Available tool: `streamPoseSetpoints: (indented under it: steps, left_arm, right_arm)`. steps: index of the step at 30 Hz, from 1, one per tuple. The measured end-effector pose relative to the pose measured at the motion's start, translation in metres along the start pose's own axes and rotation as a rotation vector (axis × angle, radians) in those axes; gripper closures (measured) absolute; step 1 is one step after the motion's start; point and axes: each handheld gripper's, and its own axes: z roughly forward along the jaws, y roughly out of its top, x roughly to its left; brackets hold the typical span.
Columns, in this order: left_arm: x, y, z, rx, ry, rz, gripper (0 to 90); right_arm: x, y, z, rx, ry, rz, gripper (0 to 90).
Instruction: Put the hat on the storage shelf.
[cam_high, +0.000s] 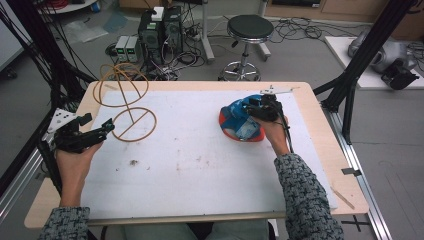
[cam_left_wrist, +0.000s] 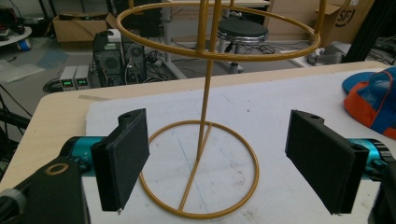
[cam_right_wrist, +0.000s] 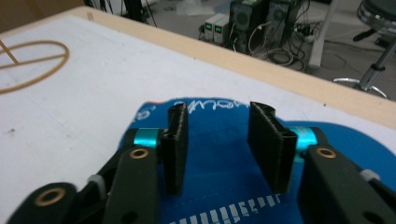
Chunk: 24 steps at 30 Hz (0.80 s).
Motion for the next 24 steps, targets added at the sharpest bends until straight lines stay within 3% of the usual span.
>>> streamPoseSetpoints:
  steps: [5,6,9,10,17,21,24]
  left_arm:
    - [0.000,0.000,-0.001,-0.003,-0.001,-0.002,21.8]
    - [0.000,0.000,-0.001,-0.003,-0.002,-0.003,21.8]
    - [0.000,0.000,-0.001,-0.003,-0.004,-0.005,21.8]
    - [0.000,0.000,-0.001,-0.004,-0.004,-0.005,21.8]
    - [0.000,0.000,-0.002,-0.006,-0.006,-0.005,21.8]
    - [0.001,0.000,-0.002,-0.007,-0.005,-0.007,21.8]
    - [0.001,0.000,-0.002,-0.007,-0.005,-0.009,21.9]
  right_arm:
    - [0.006,0.005,-0.010,-0.015,0.023,-0.021,53.6]
    - [0.012,0.007,-0.014,-0.008,0.037,-0.060,52.6]
    - [0.019,0.008,-0.016,0.001,0.044,-0.095,51.4]
    - [0.025,0.010,-0.017,0.004,0.049,-0.131,51.0]
    - [0.036,0.006,-0.010,0.073,0.039,-0.221,51.6]
    - [0.039,0.003,-0.003,0.113,0.021,-0.260,59.5]
    - [0.038,0.002,-0.002,0.115,0.004,-0.270,74.7]
